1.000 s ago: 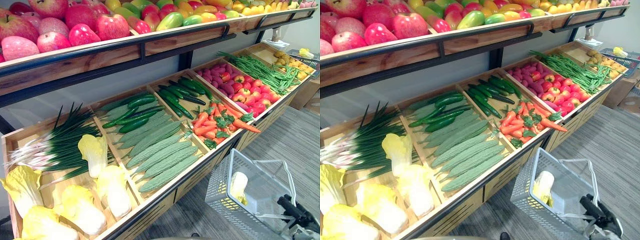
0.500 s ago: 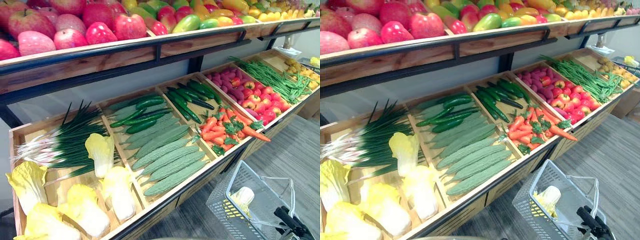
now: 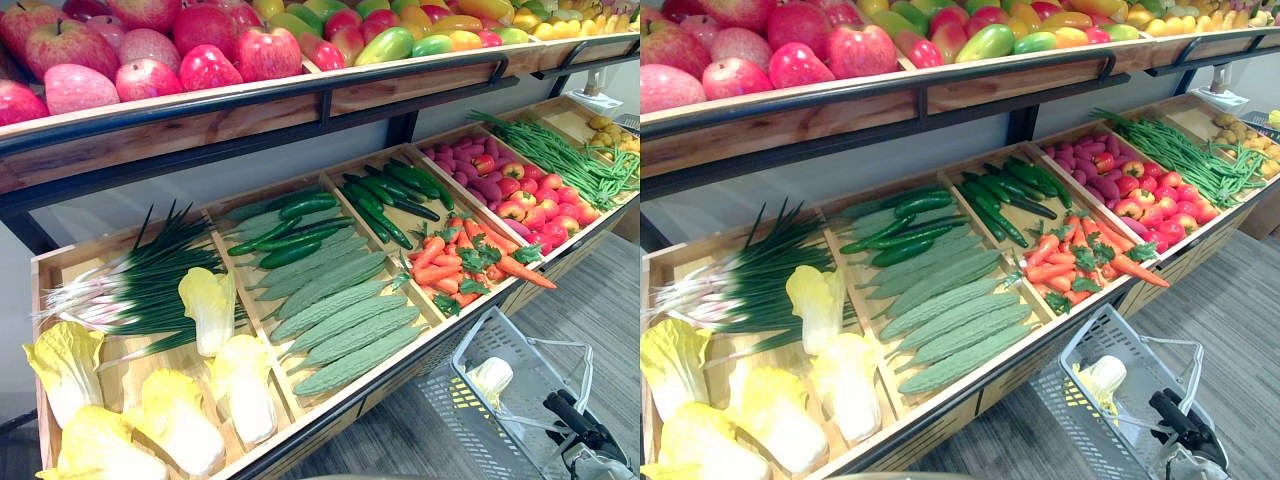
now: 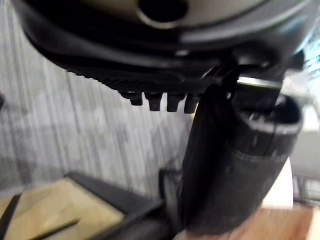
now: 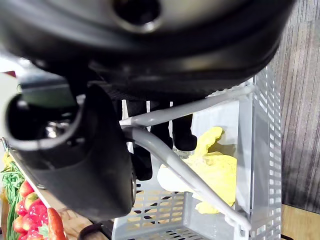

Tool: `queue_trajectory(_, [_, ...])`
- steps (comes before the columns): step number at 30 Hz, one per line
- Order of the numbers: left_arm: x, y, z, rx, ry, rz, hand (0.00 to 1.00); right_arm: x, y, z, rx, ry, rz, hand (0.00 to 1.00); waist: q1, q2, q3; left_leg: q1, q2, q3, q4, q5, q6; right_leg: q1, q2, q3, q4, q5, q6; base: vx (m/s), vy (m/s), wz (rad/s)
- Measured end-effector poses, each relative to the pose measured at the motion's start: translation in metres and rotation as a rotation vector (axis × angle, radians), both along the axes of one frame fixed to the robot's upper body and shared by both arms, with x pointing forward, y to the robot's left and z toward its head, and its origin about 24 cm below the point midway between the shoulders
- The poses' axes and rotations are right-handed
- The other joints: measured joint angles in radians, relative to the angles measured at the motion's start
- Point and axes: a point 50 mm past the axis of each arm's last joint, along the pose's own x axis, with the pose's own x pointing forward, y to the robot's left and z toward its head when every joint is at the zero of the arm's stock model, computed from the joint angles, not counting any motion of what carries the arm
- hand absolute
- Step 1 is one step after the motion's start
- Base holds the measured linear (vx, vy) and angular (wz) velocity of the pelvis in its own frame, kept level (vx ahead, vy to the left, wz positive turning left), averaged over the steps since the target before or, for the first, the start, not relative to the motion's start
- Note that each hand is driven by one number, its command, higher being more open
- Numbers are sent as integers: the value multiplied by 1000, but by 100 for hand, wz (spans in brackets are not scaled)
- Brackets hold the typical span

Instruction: Pick vegetable in the basket

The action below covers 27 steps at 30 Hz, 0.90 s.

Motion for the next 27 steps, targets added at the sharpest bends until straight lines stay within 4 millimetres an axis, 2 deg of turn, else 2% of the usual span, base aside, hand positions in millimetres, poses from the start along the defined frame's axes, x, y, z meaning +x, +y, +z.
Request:
queue_trajectory(2, [2, 0, 3, -8, -69, -114, 100, 0, 1, 0, 9, -8, 17, 0, 1, 11, 6, -1, 2, 3, 3, 0, 0, -2, 2, 3, 2, 1, 2, -8, -28, -7])
queue_trajectory(4, [-8, 4, 4, -70, -33, -237, 100, 2, 3, -1, 23, -22, 42, 0, 3, 21, 10, 1, 5, 11, 5, -1, -1, -3, 5, 10, 4, 3, 4, -25, -28, -9])
queue_trajectory(6, [-17, 19, 8, -124, 29, -393, 100, 8, 13, -8, 68, -15, 112, 0, 7, 26, 13, 2, 8, 31, 10, -3, -5, -12, 10, 33, 6, 9, 8, -52, -33, -24])
queue_trajectory(10, [-19, 25, 9, -177, 42, -448, 100, 3, 29, -23, 129, 44, 187, 0, 24, 33, 16, 0, 8, 62, 16, -11, -14, -20, 13, 65, 6, 21, 5, -74, -20, -25])
queue_trajectory(16, [-28, 29, 9, -204, 124, -581, 100, -24, 59, -49, 215, 131, 201, 0, 26, 42, 19, 6, 2, 92, 17, -11, -13, -20, 12, 96, -16, 46, 5, -41, -15, -15])
queue_trajectory(20, [-30, 32, 11, -146, 221, -732, 100, -22, 70, -53, 199, 117, 216, 0, 30, 41, 19, 14, -3, 99, 14, -8, -8, -16, 9, 105, -21, 53, 8, -10, -2, -6])
queue_trajectory(24, [-31, 34, 11, -144, 250, -770, 100, -24, 92, -63, 221, 127, 218, 0, 32, 41, 19, 26, -3, 100, 9, -7, -6, -2, 10, 105, -34, 56, 8, 0, 0, 0])
queue_trajectory(27, [-31, 35, 12, -132, 258, -788, 100, -27, 97, -68, 220, 155, 212, 0, 44, 41, 19, 34, -2, 108, 4, -7, -6, 0, 12, 111, -36, 56, 9, 15, -9, -5])
